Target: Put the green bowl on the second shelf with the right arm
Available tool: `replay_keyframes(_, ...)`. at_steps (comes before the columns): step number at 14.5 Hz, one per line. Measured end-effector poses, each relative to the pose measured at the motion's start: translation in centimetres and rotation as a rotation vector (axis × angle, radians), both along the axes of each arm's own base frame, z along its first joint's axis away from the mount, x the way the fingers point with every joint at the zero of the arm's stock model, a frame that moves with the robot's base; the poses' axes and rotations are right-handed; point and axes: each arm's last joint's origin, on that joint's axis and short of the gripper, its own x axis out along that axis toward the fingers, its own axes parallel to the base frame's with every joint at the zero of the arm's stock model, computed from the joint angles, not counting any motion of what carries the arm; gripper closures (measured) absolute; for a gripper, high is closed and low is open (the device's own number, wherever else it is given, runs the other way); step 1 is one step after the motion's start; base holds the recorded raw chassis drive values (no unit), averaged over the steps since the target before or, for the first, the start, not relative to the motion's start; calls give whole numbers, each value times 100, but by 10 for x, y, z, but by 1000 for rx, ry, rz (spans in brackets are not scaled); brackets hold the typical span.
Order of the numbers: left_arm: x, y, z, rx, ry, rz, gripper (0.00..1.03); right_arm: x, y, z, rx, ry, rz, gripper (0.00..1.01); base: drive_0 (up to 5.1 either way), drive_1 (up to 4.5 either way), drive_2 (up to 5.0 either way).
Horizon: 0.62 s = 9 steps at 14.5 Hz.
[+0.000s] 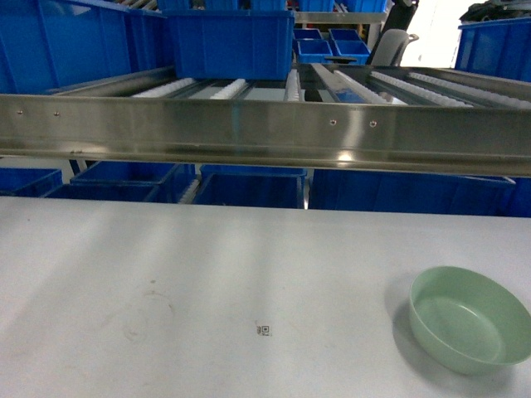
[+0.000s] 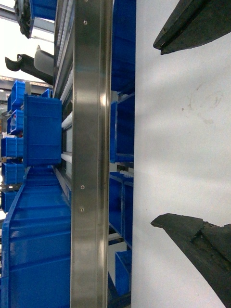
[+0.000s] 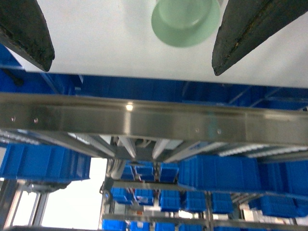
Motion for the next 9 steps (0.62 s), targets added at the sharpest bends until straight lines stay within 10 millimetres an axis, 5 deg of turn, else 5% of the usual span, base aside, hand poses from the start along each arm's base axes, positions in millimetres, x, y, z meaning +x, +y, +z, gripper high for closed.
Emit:
replay_keyframes(5, 0, 0, 0, 0, 0, 0, 5, 33, -7, 6, -87, -9, 16, 3, 0, 0, 0)
replay_keyframes(9, 0, 0, 0, 0, 0, 0, 5, 100, -12, 19, -198, 222, 164, 3, 0, 0, 0)
